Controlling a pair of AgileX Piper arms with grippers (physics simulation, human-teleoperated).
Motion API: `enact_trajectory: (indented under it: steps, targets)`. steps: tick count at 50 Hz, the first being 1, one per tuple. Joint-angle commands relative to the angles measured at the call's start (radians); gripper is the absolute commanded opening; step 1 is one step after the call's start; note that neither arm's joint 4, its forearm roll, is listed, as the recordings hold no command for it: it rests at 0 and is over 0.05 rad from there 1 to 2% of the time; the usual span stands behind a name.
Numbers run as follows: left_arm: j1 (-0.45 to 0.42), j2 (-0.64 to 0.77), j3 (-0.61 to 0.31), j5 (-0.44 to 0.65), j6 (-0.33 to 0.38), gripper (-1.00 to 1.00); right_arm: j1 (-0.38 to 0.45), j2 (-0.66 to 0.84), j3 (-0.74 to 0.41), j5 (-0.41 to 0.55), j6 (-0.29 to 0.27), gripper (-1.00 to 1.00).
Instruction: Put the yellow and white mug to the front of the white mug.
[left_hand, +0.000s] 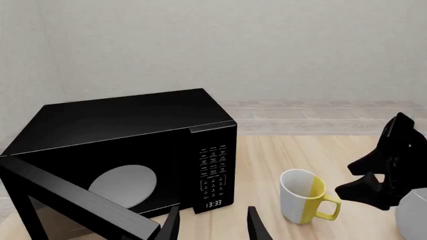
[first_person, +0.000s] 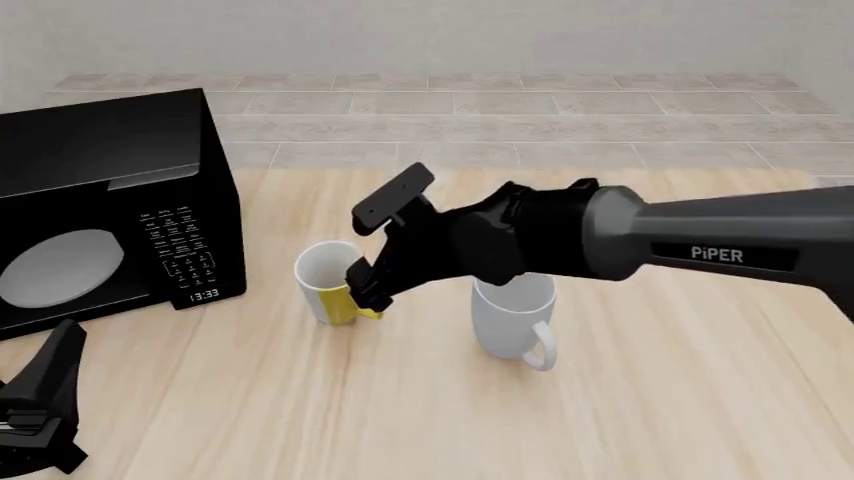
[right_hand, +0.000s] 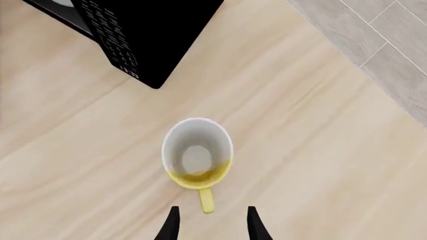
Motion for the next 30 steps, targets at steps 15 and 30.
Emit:
enact_trajectory:
  steps: [15, 30]
  targets:
    - [-0.001, 0.0, 0.0, -0.007, 0.0, 1.0, 0.0, 0.08, -0.007, -0.036, 0.017, 1.0]
    - [-0.001, 0.0, 0.0, -0.007, 0.0, 1.0, 0.0, 0.129, -0.024, -0.05, 0.026, 1.0]
